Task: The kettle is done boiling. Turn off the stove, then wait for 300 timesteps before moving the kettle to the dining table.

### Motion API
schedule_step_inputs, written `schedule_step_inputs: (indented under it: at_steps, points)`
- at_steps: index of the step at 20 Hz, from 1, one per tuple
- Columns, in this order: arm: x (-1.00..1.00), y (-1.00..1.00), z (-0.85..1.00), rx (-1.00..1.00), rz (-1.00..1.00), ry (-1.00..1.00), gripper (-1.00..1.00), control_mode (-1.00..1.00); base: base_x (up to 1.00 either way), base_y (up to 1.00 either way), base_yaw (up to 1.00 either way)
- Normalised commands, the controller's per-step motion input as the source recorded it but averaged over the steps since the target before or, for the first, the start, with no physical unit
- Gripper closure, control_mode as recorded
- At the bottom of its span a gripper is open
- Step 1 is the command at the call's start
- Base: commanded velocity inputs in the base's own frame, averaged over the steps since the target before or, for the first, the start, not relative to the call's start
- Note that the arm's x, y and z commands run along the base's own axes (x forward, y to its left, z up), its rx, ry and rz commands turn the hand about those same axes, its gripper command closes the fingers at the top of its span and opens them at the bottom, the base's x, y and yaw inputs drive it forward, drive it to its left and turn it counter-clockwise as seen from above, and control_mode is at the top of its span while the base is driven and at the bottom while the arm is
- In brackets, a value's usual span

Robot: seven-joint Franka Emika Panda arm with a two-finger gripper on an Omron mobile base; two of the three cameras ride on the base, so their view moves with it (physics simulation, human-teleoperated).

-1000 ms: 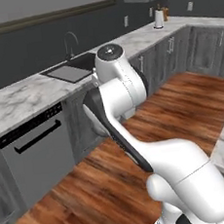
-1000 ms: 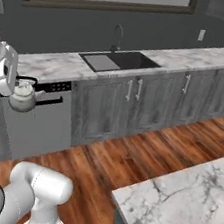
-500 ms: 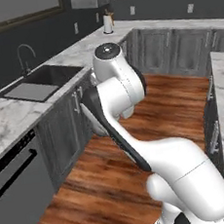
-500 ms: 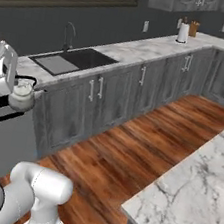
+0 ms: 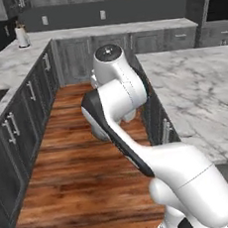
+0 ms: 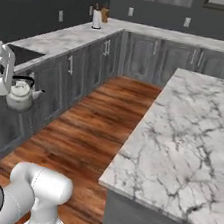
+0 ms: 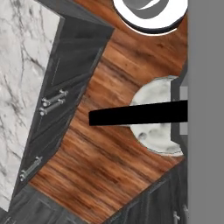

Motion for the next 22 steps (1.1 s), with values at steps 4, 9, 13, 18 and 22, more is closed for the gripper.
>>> schedule_step_inputs:
  at_steps: [4,9,13,18,22]
  points:
    - [0.00,0.00,0.00,0.00,0.00,0.00,1.00,1.00,0.00,0.10,-0.65]
    - [0.00,0.00,0.00,0.00,0.00,0.00,1.00,1.00,-0.03,0.02,-0.62]
    - [0.00,0.00,0.00,0.00,0.00,0.00,1.00,1.00,0.00,0.00,-0.57]
    - [0.00,0.00,0.00,0.00,0.00,0.00,1.00,1.00,0.00,-0.33,-0.38]
    - [0.00,0.00,0.00,0.00,0.00,0.00,1.00,1.00,0.00,-0.55,-0.25]
